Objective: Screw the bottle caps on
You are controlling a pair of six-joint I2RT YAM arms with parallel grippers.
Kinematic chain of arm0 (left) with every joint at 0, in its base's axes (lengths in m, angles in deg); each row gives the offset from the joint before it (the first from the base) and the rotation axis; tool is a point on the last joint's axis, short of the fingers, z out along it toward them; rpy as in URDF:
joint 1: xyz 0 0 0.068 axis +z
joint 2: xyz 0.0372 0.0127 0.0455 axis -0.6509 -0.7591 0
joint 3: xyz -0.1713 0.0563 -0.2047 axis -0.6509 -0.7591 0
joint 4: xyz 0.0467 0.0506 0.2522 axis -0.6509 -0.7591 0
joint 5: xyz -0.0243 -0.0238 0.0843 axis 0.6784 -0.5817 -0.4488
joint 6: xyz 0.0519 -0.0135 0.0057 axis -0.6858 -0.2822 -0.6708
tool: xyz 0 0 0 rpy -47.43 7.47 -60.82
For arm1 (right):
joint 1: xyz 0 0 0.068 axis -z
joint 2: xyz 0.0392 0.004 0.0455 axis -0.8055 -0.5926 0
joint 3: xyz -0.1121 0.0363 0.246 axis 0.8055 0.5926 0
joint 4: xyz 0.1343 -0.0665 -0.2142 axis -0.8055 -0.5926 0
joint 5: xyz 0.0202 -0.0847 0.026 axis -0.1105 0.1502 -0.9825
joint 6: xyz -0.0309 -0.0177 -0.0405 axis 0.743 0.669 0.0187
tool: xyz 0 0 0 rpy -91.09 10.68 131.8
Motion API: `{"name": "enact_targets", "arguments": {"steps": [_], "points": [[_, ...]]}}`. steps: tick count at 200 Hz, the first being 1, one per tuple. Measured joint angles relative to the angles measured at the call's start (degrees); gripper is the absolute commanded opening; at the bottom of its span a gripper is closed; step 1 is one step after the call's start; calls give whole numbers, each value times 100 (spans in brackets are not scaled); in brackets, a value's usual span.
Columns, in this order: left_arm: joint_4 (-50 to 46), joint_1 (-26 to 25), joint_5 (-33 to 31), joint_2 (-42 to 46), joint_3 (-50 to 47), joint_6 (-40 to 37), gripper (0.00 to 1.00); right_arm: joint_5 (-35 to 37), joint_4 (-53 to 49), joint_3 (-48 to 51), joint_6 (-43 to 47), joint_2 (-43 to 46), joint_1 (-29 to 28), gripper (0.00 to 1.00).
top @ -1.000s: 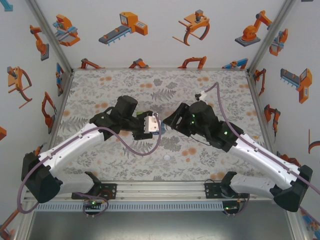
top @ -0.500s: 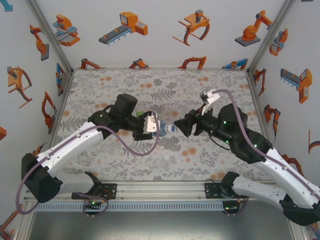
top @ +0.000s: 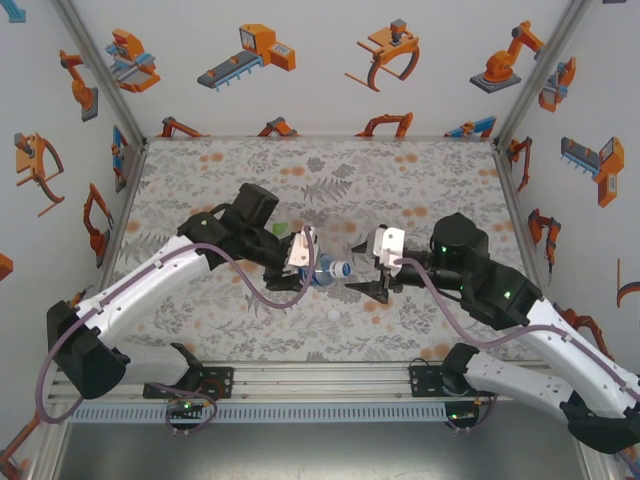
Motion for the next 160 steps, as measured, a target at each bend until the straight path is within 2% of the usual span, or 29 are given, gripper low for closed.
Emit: {"name": "enact_targets", "arguments": {"steps": [37,102,160], "points": [[-57,0,79,2,0,-15,0,-164,90,109,140,-44,0,51],[-79,0,146,-28,0,-37,0,-339,498,297,109,-68,0,43],[-118,2,155,-59,2,-44,0,-404,551,315,63,-90,0,24]]}}
